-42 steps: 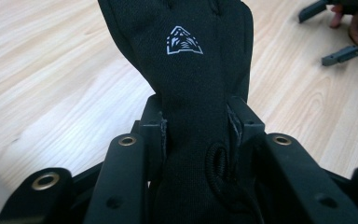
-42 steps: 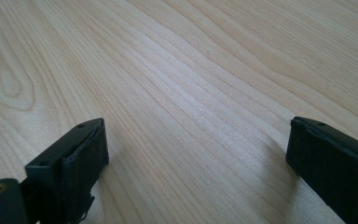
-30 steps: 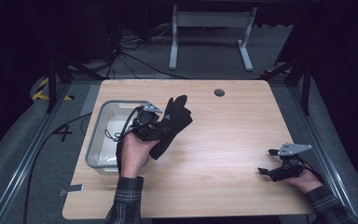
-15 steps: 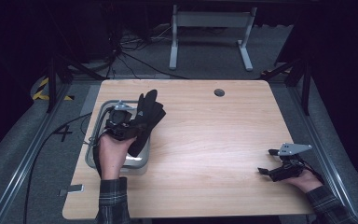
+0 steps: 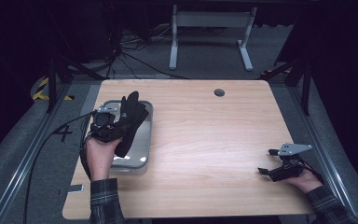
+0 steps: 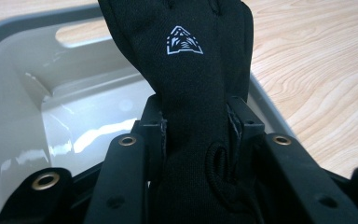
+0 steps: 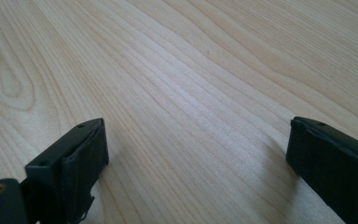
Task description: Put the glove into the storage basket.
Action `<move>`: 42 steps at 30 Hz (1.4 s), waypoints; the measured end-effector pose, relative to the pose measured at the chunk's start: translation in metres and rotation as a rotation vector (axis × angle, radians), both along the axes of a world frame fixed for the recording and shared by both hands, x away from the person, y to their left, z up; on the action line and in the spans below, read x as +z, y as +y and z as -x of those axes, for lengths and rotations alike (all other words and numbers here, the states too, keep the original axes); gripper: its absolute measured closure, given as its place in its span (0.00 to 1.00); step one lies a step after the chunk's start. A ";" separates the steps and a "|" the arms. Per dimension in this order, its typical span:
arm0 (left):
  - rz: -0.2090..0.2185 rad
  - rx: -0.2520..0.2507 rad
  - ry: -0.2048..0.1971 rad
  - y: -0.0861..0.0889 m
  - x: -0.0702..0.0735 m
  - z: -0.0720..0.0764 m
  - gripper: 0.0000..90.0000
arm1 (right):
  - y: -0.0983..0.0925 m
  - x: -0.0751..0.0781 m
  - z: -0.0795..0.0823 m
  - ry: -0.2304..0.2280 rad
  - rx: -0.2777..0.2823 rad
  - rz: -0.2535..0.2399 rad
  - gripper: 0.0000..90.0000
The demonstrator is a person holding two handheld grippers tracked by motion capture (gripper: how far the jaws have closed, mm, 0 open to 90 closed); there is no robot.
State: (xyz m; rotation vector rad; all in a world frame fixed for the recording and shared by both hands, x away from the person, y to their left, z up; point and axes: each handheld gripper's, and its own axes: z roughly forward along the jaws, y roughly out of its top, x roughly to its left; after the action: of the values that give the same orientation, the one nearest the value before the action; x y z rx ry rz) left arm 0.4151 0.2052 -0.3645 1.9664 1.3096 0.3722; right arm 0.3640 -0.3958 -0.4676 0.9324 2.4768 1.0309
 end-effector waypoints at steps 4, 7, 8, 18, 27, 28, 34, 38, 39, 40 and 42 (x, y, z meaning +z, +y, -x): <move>-0.014 0.009 0.023 0.001 -0.008 -0.005 0.73 | 0.000 0.000 0.000 0.000 0.000 0.000 0.07; -0.030 0.014 0.045 0.003 -0.014 -0.008 0.73 | 0.000 0.000 0.000 -0.001 0.001 -0.001 0.07; -0.038 0.019 0.052 0.004 -0.016 -0.010 0.73 | 0.000 0.000 0.000 0.000 0.000 -0.001 0.07; -0.069 0.027 0.110 0.007 -0.034 -0.019 0.72 | 0.000 0.000 0.000 0.000 0.000 -0.001 0.07; -0.095 0.020 0.155 0.005 -0.044 -0.028 0.71 | 0.000 0.000 0.000 0.000 0.000 -0.001 0.07; -0.091 0.023 0.156 0.005 -0.044 -0.028 0.71 | 0.000 0.000 0.000 0.000 0.000 -0.001 0.07; -0.092 0.016 0.174 0.007 -0.048 -0.031 0.69 | 0.000 0.000 0.000 0.000 0.001 -0.001 0.07; -0.097 0.019 0.184 0.008 -0.050 -0.032 0.62 | 0.000 0.000 0.000 0.000 0.000 -0.001 0.07; -0.114 0.025 0.186 0.008 -0.052 -0.033 0.58 | 0.000 0.000 0.000 -0.001 0.001 -0.001 0.07; -0.114 0.030 0.188 0.008 -0.052 -0.033 0.56 | 0.000 0.000 0.000 0.000 0.000 -0.001 0.07; -0.113 0.041 0.184 0.009 -0.052 -0.033 0.54 | 0.000 0.000 0.000 0.000 0.000 0.000 0.07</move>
State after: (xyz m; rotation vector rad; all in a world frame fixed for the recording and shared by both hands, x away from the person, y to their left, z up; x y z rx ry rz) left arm 0.4483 0.2140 -0.4165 2.1122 1.4745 0.2959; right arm 0.3636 -0.3960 -0.4676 0.9325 2.4767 1.0308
